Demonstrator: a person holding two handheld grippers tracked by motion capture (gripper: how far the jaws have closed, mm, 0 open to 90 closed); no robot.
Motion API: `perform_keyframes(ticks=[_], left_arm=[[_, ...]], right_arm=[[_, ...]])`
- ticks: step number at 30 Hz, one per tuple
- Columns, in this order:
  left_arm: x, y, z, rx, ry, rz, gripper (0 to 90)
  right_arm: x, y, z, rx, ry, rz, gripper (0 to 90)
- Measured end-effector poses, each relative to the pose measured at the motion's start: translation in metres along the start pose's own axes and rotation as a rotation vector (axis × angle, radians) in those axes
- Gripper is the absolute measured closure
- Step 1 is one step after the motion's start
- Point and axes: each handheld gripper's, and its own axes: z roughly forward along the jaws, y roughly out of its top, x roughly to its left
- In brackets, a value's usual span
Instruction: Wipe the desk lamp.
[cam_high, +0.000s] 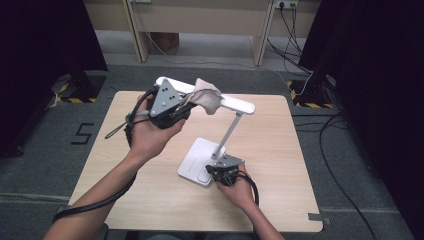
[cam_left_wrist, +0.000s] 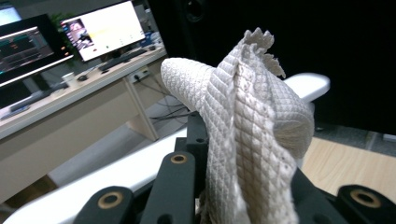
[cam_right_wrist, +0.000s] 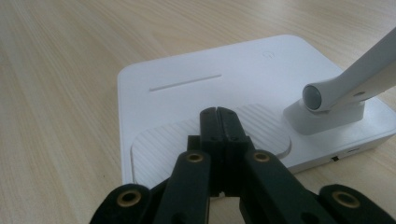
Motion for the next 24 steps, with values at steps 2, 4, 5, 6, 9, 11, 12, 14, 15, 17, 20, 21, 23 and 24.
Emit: perform_keyframes(ticks=[2, 4, 5, 6, 9, 11, 12, 14, 15, 17, 20, 21, 23, 24], left_arm=[[0.009, -0.01, -0.008, 0.007, 0.027, -0.02, 81.1], [0.015, -0.016, -0.013, 0.01, 0.043, -0.032, 81.1], [0.018, -0.019, -0.016, 0.013, 0.051, -0.035, 81.1], [0.021, -0.022, -0.018, 0.016, 0.06, -0.043, 81.1], [0.03, -0.033, -0.023, 0.032, 0.083, -0.061, 81.1], [0.036, -0.042, -0.026, 0.043, 0.101, -0.076, 81.1], [0.036, -0.042, -0.026, 0.043, 0.101, -0.076, 81.1], [0.042, -0.051, -0.03, 0.055, 0.12, -0.09, 81.1], [0.045, -0.055, -0.032, 0.061, 0.132, -0.096, 81.1], [0.05, -0.064, -0.036, 0.071, 0.144, -0.119, 81.1], [0.059, -0.073, -0.042, 0.08, 0.168, -0.14, 81.1], [0.061, -0.076, -0.043, 0.08, 0.176, -0.149, 81.1], [0.068, -0.082, -0.046, 0.082, 0.186, -0.152, 81.1], [0.068, -0.082, -0.046, 0.082, 0.186, -0.152, 81.1]], right_arm=[[0.0, 0.0, 0.0, 0.0, 0.0, -0.001, 90.0], [0.0, 0.0, 0.0, 0.0, -0.001, -0.001, 90.0], [0.0, 0.0, 0.0, 0.001, 0.0, -0.002, 90.0], [0.0, 0.0, 0.0, 0.001, -0.001, -0.002, 90.0], [0.0, 0.0, 0.0, 0.001, -0.001, -0.002, 90.0], [0.0, 0.0, 0.0, 0.001, 0.0, -0.001, 90.0], [0.0, 0.0, 0.0, 0.002, 0.0, -0.001, 90.0], [0.0, 0.0, 0.0, 0.002, 0.0, -0.001, 90.0], [0.0, 0.0, 0.0, 0.002, 0.0, -0.001, 90.0], [0.0, 0.0, 0.0, 0.002, 0.001, -0.002, 90.0], [0.0, 0.0, 0.0, 0.002, 0.001, -0.003, 90.0], [0.0, 0.0, 0.0, 0.002, 0.0, -0.002, 90.0], [0.0, 0.0, 0.0, 0.003, 0.0, -0.003, 90.0], [0.0, 0.0, 0.0, 0.003, 0.0, -0.003, 90.0]])
